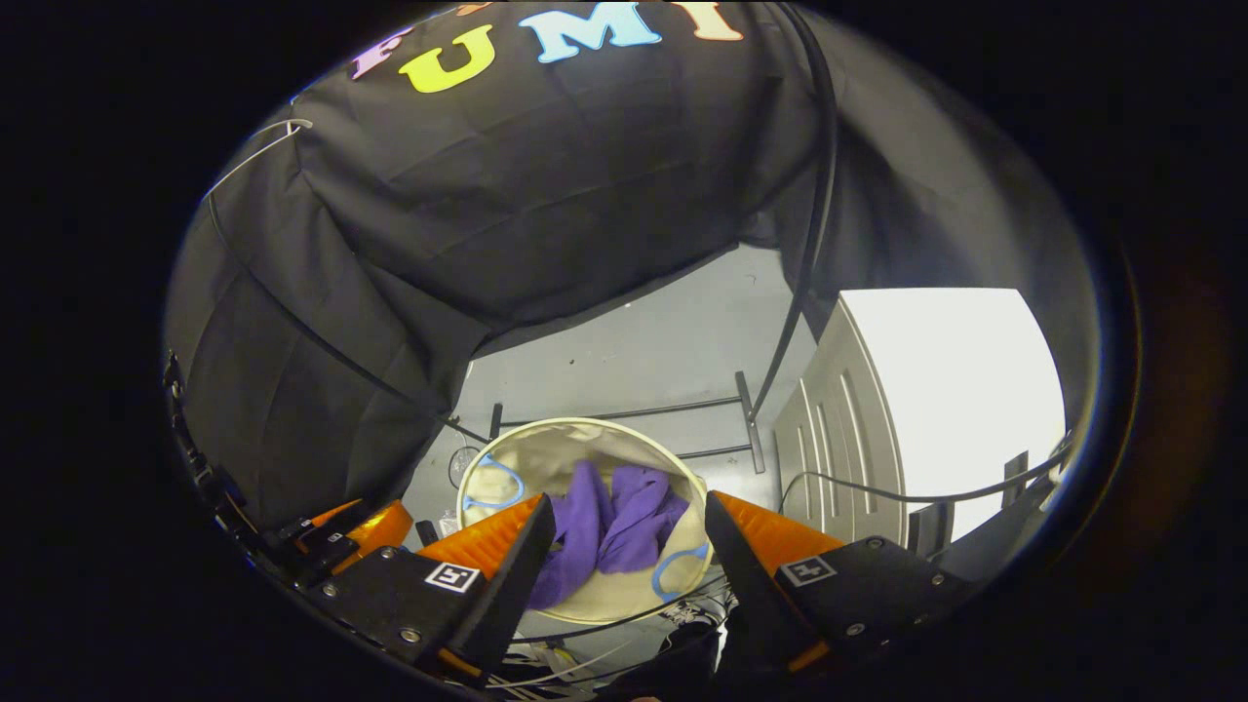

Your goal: Grasp the clothes on the hanger with both hands and then place them into the laundry hamper below.

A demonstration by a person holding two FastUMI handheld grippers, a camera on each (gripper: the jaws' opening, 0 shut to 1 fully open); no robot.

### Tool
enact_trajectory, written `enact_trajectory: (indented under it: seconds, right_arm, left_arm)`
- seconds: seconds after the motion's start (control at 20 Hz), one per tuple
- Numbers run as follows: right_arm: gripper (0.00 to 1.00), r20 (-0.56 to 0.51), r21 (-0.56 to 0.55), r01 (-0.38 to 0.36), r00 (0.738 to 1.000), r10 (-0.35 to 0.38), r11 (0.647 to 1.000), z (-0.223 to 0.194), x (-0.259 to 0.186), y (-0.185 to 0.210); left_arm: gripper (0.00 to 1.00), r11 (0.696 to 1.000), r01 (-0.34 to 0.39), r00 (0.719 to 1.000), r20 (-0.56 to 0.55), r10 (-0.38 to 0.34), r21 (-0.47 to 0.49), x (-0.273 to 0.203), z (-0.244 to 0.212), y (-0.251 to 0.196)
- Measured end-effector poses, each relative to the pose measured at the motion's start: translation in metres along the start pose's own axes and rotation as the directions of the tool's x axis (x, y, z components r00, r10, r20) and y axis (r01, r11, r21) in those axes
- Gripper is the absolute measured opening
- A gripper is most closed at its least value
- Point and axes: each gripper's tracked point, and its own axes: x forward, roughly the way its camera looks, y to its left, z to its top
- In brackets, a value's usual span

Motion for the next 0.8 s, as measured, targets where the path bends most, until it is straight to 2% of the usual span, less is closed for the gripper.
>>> enact_trajectory:
  seconds: [0.05,0.1,0.2,0.35,0.4,0.45,0.5,0.55,0.8]
  right_arm:
    - [0.96,0.016,-0.002,0.004,1.0,-0.004,1.0,0.005,-0.007,-0.002]
    - [0.95,0.031,-0.007,0.008,0.999,-0.007,1.0,0.008,-0.013,-0.004]
    - [0.91,0.064,-0.014,0.016,0.998,-0.015,1.0,0.02,-0.026,-0.008]
    - [0.92,0.118,-0.011,0.023,0.993,-0.022,1.0,0.043,-0.047,-0.015]
    - [0.96,0.141,-0.012,0.03,0.99,-0.028,0.999,0.053,-0.056,-0.018]
    - [0.96,0.169,-0.015,0.036,0.985,-0.033,0.999,0.063,-0.066,-0.022]
    - [0.92,0.198,-0.024,0.04,0.98,-0.035,0.999,0.073,-0.077,-0.024]
    - [0.95,0.228,-0.035,0.044,0.973,-0.035,0.998,0.084,-0.089,-0.029]
    - [0.96,0.336,0.012,0.066,0.94,-0.066,0.998,0.105,-0.143,-0.073]
  left_arm:
    - [0.99,1.0,-0.008,1.0,0.01,0.008,0.004,-0.006,0.002,0.001]
    - [0.95,1.0,-0.014,1.0,0.018,0.013,0.007,-0.01,0.005,0.002]
    - [0.95,1.0,0.001,0.999,0.04,-0.001,0.0,-0.021,0.011,-0.004]
    - [0.95,0.999,-0.037,0.993,0.113,0.039,-0.02,-0.046,0.035,0.003]
    - [0.95,0.999,-0.038,0.989,0.144,0.043,-0.038,-0.057,0.047,0.004]
    - [0.95,0.998,-0.029,0.984,0.172,0.038,-0.057,-0.068,0.057,-0.001]
    - [0.95,0.997,-0.02,0.98,0.195,0.034,-0.071,-0.077,0.068,-0.003]
    - [0.95,0.997,-0.012,0.976,0.217,0.029,-0.079,-0.086,0.077,-0.006]
    - [0.95,0.998,0.018,0.953,0.302,0.003,-0.067,-0.111,0.129,-0.03]
